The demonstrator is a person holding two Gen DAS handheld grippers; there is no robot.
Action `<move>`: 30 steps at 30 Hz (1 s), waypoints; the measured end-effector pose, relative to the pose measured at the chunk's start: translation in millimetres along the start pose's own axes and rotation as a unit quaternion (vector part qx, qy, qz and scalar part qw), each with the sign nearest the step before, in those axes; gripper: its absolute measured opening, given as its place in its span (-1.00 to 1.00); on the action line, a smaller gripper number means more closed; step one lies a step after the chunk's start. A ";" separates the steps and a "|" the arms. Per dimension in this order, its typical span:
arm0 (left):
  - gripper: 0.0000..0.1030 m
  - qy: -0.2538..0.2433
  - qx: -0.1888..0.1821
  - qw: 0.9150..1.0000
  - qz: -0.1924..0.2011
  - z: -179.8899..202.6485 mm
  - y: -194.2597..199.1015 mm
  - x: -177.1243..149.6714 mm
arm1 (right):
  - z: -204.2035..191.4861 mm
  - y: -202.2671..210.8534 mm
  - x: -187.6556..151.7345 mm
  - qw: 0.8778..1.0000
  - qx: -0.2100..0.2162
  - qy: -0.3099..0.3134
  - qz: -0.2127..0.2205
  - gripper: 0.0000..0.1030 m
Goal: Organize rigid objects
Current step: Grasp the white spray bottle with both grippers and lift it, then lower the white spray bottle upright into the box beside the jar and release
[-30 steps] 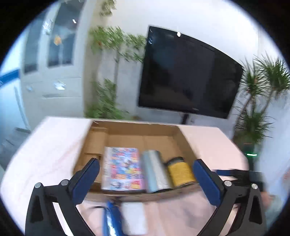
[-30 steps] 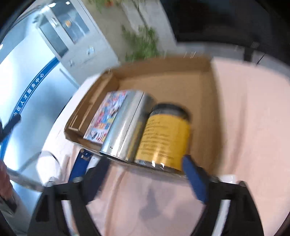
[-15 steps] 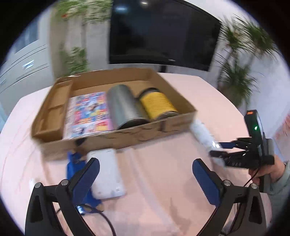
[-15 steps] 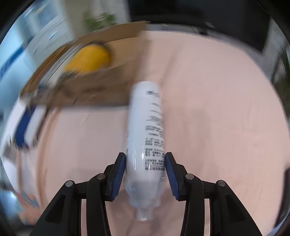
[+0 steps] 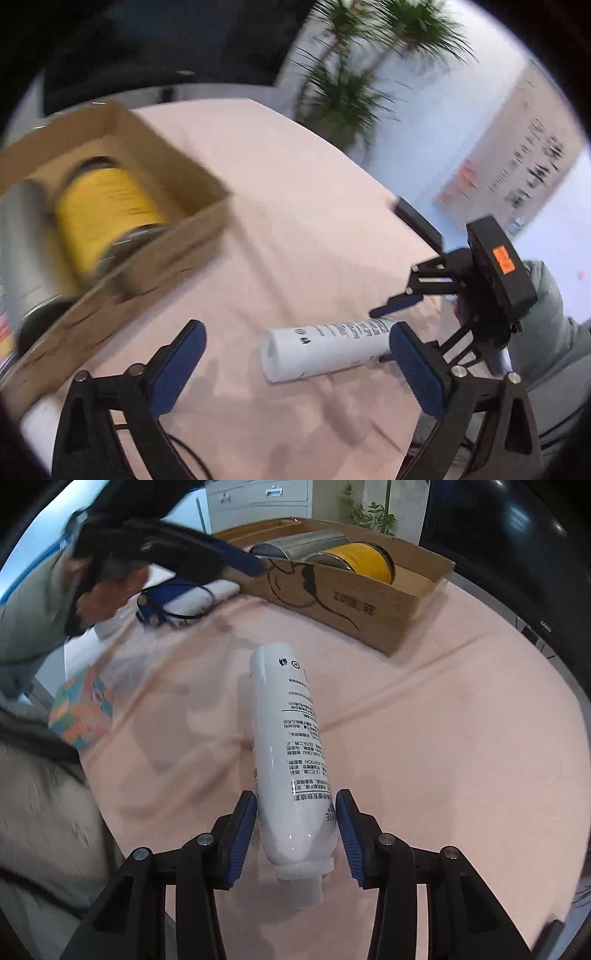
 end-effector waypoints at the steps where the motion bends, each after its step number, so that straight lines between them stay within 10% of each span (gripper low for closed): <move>1: 0.78 -0.008 -0.008 1.000 -0.013 1.2 -13.2 1.2 | 4.2 -0.5 1.1 1.000 -0.003 -0.008 -0.001 -0.18; 8: 0.15 -0.039 -0.079 0.990 -0.111 22.3 -79.2 -6.7 | 13.6 11.6 -10.5 0.999 0.013 0.033 0.017 -0.19; 17: -0.09 0.003 0.033 0.986 -0.165 22.3 -48.3 -37.2 | 32.3 -9.2 25.4 0.996 0.001 0.080 0.029 0.08; 22: -0.06 0.076 0.057 0.979 -0.182 20.5 -45.2 -56.7 | 87.0 -4.5 47.6 0.989 -0.107 -0.087 0.052 0.11; 30: -0.11 0.178 0.060 0.967 -0.172 15.0 -43.1 -73.8 | 88.6 -19.3 34.0 0.913 0.050 -0.400 0.067 0.14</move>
Point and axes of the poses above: each gripper's, at about its wrist camera, not at the fingertips, and y roughly against the way its jaws point, z to its right, x to its top, the point moved 1 cm from there along -y, roughly the way its jaws point, and after that the axes turned 11 degrees about z, right-handed, at the moved point
